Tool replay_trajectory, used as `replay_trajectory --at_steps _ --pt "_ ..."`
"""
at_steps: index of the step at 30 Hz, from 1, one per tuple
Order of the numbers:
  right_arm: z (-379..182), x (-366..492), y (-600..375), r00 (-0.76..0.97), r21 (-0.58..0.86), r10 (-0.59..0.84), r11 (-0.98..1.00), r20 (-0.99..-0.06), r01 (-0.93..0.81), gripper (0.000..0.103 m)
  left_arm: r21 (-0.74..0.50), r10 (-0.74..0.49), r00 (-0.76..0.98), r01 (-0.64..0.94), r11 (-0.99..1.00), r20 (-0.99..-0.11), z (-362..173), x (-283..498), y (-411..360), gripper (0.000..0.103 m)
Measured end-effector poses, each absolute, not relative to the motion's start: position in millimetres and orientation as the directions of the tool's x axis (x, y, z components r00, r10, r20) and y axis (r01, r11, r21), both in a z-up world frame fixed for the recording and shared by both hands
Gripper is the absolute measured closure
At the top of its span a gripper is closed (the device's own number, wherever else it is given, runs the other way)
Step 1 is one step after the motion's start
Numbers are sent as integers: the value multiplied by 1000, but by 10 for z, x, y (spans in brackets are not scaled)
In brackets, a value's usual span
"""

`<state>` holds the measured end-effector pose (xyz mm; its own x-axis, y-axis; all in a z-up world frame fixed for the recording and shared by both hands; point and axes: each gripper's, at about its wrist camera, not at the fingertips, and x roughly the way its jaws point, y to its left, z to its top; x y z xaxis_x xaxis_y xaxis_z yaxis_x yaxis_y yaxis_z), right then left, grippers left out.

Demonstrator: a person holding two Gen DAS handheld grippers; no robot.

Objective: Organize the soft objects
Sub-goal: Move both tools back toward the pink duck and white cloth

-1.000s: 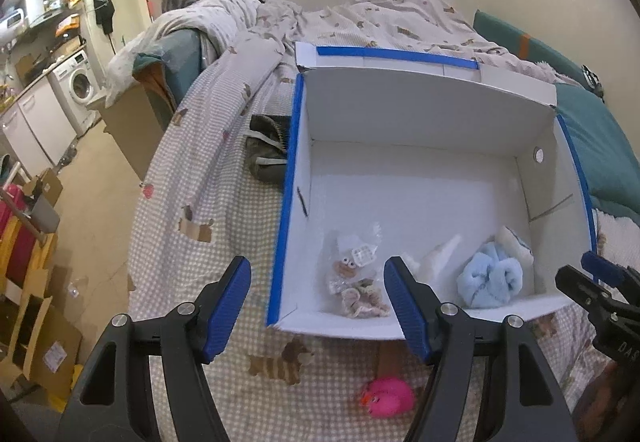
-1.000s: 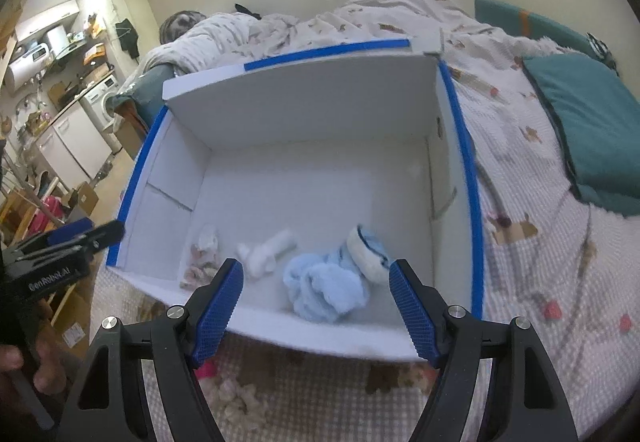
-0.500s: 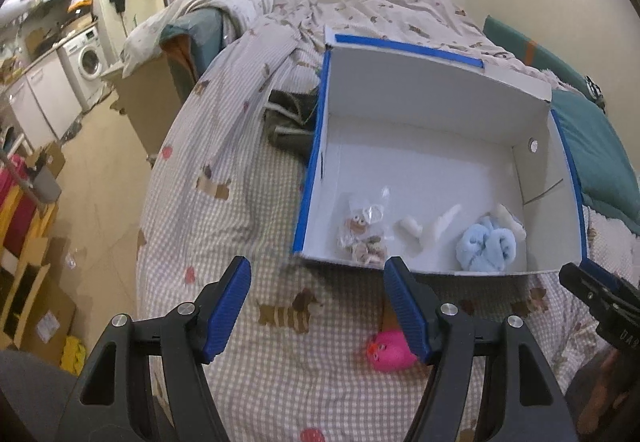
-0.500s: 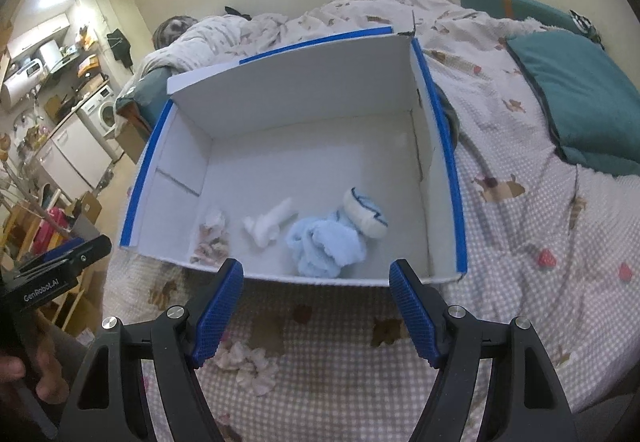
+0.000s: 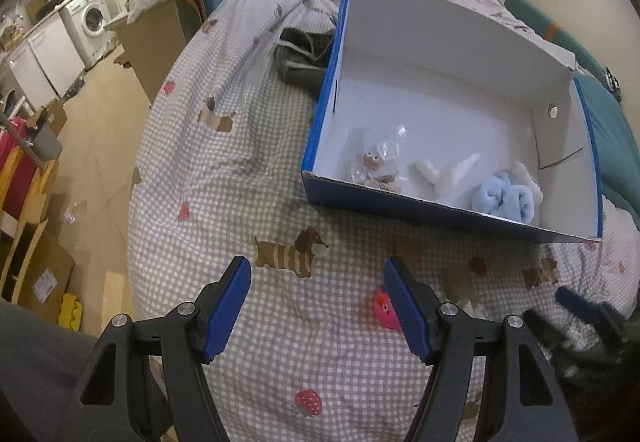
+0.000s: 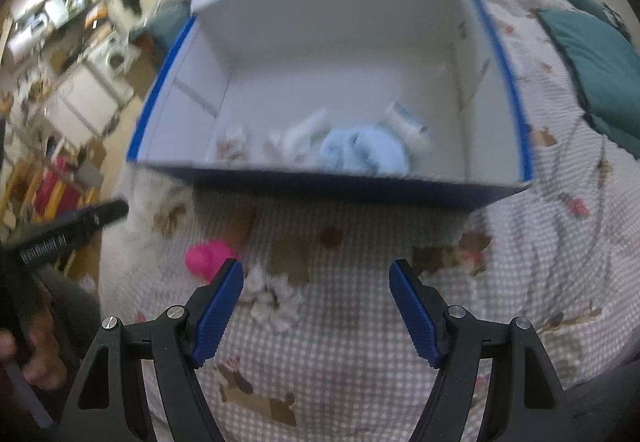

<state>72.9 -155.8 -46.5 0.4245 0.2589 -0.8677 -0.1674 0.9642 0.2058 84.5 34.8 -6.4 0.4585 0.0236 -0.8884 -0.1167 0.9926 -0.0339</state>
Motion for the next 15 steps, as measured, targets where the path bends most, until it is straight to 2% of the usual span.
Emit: replay_trajectory --at_steps 10,15 --pt "-974 938 -1205 229 267 312 941 -922 -208 24 -74 -9 400 -148 986 -916 -186 898 403 37" --pt "-1035 932 -1117 200 283 331 930 -922 -233 47 -86 -18 378 -165 983 -925 -235 928 426 37"
